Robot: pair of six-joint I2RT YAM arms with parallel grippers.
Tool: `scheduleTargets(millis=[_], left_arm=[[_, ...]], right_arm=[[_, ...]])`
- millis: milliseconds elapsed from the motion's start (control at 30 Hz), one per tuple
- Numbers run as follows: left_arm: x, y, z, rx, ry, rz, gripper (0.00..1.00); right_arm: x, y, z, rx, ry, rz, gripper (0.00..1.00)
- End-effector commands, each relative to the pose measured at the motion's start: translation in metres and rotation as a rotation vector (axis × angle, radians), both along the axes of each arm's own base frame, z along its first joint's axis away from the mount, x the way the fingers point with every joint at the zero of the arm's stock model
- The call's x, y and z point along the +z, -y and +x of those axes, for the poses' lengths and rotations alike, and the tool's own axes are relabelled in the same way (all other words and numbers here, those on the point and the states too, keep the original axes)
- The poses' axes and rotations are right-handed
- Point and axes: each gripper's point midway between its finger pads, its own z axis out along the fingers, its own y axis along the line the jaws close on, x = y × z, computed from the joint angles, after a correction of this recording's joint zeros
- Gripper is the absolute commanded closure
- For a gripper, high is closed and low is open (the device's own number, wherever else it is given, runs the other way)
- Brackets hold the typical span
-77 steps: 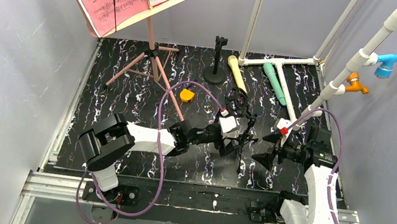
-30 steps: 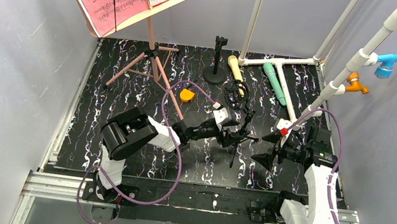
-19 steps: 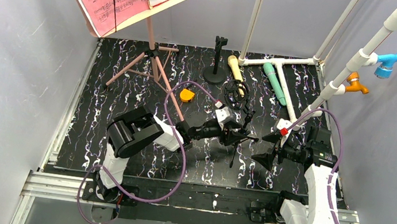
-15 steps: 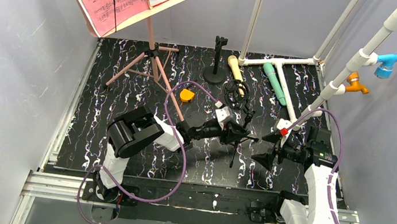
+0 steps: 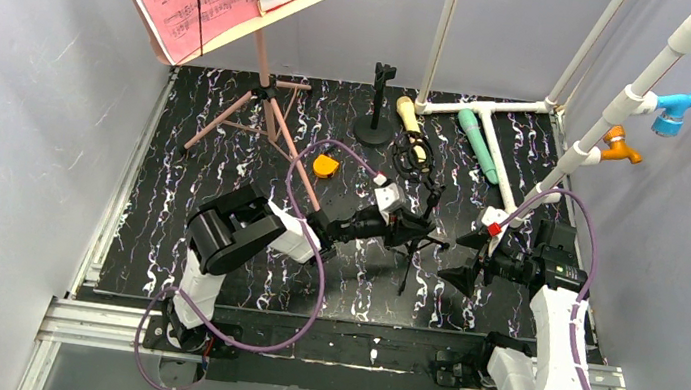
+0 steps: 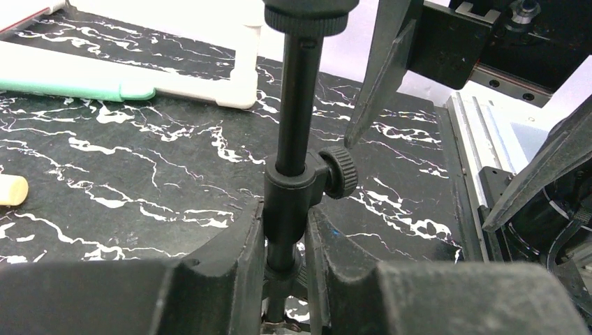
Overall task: Pack up the instrument practice props
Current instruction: Pick up the microphone stand at the center of the board.
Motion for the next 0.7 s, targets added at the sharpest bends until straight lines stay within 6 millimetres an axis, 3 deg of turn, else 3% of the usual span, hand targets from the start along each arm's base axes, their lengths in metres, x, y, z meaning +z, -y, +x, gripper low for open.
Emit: scheduleTargets(millis=[0, 133, 367, 500, 667], left_arm=[[0.033, -0.008, 0.000, 0.035, 0.000, -0.071, 1.00], [0.049, -0.025, -0.008, 0.132, -0.015, -0.095, 1.00], [0.089, -0.046, -0.039, 0.301, -0.001, -0.101, 1.00], [0.114, -0.051, -0.056, 0.375, -0.011, -0.155, 1.00], [0.129, -0.048, -0.064, 0.455, -0.049, -0.203, 1.00]], right_arm=[[0.015, -0.001, 0.003, 0.012, 0.036, 0.011, 0.02], [0.026, -0.005, -0.002, 0.032, 0.047, 0.030, 0.02], [0.086, -0.013, -0.007, 0.003, -0.027, 0.134, 0.02], [0.120, -0.026, -0.021, 0.039, -0.175, 0.284, 0.02], [0.146, -0.030, -0.019, -0.004, -0.397, 0.404, 0.04]])
